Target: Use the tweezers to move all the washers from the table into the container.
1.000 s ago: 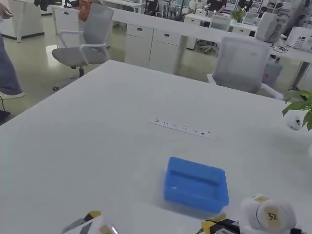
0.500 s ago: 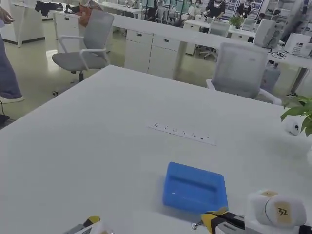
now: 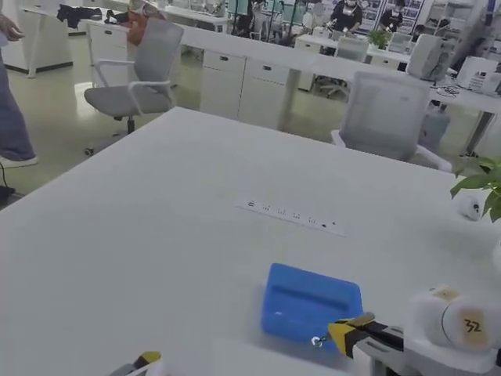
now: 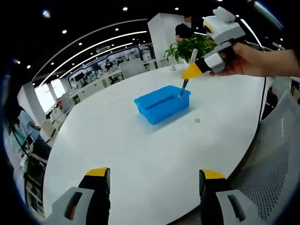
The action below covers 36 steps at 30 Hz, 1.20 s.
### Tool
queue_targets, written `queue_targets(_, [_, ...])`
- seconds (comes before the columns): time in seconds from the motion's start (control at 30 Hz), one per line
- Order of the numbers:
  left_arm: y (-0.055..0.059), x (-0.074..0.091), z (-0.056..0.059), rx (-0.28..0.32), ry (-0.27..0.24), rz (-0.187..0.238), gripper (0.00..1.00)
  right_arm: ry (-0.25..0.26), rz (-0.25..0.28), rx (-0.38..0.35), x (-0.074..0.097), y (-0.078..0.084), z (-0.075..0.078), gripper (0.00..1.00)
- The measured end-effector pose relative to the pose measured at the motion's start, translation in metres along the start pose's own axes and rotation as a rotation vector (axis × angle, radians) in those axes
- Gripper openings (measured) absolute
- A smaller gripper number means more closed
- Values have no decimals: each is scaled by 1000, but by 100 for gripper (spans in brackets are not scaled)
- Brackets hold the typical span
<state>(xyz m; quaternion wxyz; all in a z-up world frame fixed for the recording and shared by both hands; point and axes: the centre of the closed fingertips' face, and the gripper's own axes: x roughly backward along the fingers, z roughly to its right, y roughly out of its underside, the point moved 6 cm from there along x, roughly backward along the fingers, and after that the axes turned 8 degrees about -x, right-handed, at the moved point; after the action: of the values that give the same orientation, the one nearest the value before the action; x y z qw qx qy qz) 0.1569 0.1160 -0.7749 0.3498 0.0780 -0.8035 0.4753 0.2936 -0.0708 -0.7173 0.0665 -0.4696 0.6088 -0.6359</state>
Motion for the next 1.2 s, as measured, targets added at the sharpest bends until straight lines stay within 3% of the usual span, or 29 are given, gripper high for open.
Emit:
queue_targets(0.37, [1, -1, -1, 1, -3, -12, 79, 29, 53, -3, -3, -22, 17, 2])
queue_targets(0.57, [2, -2, -1, 3, -4, -19, 78, 35, 51, 2, -11, -27, 23, 2])
queue_targets(0.7, [0, -1, -1, 15, 3, 0, 79, 37, 45, 0, -18, -27, 27, 2])
queue_targets(1.03, [1, -3, 1, 14, 19, -4, 80, 44, -6, -6, -39, -20, 39, 2])
queue_targets(1.2, [1, -3, 0, 15, 11, -6, 80, 44, -64, -2, -51, -11, 45, 2])
